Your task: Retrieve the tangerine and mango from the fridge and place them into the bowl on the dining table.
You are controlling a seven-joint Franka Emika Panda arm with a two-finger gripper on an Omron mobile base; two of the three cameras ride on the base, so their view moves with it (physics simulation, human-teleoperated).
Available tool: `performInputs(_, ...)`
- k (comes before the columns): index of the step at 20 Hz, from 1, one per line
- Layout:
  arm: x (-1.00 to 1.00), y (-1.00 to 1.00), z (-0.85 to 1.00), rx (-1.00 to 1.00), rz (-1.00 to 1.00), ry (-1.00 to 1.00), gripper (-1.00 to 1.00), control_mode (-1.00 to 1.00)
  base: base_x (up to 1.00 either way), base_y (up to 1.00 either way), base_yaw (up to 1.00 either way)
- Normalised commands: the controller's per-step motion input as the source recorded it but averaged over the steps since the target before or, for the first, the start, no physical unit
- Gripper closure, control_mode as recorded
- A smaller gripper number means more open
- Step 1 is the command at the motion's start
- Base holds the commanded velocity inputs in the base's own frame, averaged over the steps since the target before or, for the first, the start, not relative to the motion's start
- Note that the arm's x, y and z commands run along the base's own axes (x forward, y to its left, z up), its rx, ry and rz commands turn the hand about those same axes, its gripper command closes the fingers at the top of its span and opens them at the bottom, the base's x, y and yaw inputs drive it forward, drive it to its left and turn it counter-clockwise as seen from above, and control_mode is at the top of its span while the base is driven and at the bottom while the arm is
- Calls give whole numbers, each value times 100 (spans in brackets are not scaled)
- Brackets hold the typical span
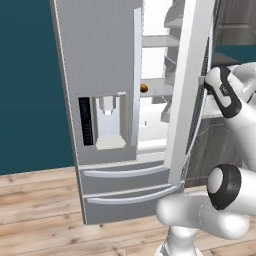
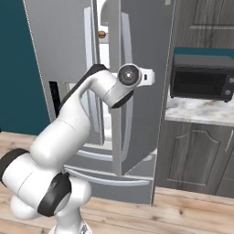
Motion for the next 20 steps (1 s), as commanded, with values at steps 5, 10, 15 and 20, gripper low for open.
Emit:
performInputs(5,-75,3,48,-5,5,-2,-100,-100,0,0,0)
performInputs(10,-80,56,41,-23,17,-3,-100,-100,0,0,0)
performInputs(15,-47,99,28,-42,15,0,-100,-100,0,0,0)
performInputs(20,-1,100,12,-47,4,2,-100,-100,0,0,0)
